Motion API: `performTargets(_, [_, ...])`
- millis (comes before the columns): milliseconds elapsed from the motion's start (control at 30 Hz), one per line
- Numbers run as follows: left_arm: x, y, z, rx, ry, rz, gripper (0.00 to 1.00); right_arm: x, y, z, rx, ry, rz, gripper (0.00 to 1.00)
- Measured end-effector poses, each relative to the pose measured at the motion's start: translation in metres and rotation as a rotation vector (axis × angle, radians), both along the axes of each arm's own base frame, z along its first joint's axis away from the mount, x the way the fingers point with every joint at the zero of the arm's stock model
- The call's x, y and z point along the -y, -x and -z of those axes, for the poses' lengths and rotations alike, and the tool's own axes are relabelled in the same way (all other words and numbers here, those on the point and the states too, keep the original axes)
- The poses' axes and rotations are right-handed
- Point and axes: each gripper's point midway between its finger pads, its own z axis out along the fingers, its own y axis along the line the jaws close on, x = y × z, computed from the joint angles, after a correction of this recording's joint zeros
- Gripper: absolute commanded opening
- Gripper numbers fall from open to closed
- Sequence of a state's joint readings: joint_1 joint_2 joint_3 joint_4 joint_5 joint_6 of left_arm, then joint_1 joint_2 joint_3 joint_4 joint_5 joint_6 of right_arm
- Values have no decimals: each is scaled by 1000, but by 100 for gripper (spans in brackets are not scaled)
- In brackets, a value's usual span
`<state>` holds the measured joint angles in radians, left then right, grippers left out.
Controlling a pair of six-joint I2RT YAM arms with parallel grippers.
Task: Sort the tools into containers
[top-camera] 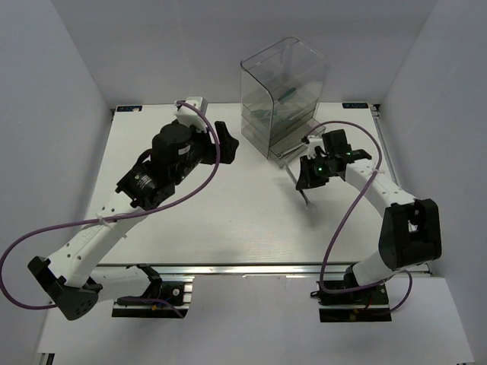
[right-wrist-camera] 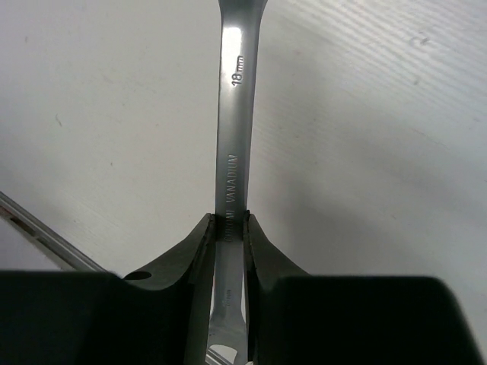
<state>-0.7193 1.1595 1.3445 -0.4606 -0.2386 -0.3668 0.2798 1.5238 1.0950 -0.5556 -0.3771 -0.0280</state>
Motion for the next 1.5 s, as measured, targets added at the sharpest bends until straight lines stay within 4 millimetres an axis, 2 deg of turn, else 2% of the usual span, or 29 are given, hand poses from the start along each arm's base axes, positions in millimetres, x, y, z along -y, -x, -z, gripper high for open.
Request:
performTargets(333, [4, -1, 9, -15, 24, 2, 98, 29, -43, -16, 4, -98, 273, 0])
performTargets(633, [3, 0, 8, -13, 28, 1, 98, 18, -96, -31, 1, -211, 436, 0])
performTargets(767, [3, 0, 8, -16, 32, 0, 98, 14, -126, -36, 4, -258, 524, 0])
performTargets(1133, [3, 0, 9, -21, 39, -4, 98, 13, -173, -16, -89, -336, 764, 0])
performTargets(1300, [3, 1, 9, -24, 39, -5, 98, 18, -201, -10, -72, -338, 850, 0])
performTargets(1367, [3, 0, 10, -28, 36, -6, 98, 18, -209, -7, -69, -343, 871, 12])
performTargets(1433, [3, 0, 12, -33, 31, -7, 98, 19, -216, 0, -73, -347, 890, 35])
performTargets(1500, [4, 0, 14, -40, 27, -8, 98, 18, -220, 6, -79, -350, 901, 43])
